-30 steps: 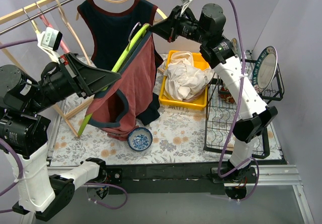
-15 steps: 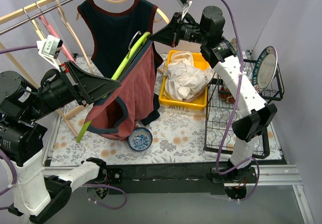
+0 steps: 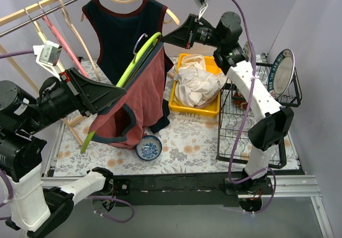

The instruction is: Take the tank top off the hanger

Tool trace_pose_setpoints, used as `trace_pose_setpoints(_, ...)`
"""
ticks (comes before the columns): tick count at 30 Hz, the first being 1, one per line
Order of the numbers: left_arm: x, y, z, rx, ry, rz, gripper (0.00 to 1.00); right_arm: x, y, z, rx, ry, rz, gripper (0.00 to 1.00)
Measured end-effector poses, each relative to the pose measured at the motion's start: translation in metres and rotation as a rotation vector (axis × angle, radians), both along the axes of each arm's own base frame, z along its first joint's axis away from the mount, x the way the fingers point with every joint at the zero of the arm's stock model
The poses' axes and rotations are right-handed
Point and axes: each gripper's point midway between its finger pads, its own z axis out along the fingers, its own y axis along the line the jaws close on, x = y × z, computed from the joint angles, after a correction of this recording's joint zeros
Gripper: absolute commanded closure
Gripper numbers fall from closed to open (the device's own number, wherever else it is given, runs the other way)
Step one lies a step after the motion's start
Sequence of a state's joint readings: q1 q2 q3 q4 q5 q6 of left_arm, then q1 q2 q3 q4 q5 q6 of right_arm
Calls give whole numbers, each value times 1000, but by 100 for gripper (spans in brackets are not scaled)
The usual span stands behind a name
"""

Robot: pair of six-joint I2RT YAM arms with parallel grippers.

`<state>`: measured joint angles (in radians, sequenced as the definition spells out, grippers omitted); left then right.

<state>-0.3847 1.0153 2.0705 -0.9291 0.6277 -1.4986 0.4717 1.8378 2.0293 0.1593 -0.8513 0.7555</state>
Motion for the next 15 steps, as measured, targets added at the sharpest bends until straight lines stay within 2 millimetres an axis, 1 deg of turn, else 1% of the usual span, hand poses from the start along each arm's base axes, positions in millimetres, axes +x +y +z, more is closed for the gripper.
trace_pose_setpoints(6,-11,7,-10,12,-35,17,100,-14,2,-7,71,84,109,99)
trace_pose_setpoints(10,-12,7,-6,14,-55,17,100,-16,1,-2,88,82,117,99)
trace_pose_setpoints(15,-13,1,-5,-3,-61,-25,100,-15,1,2,114,93,132,99)
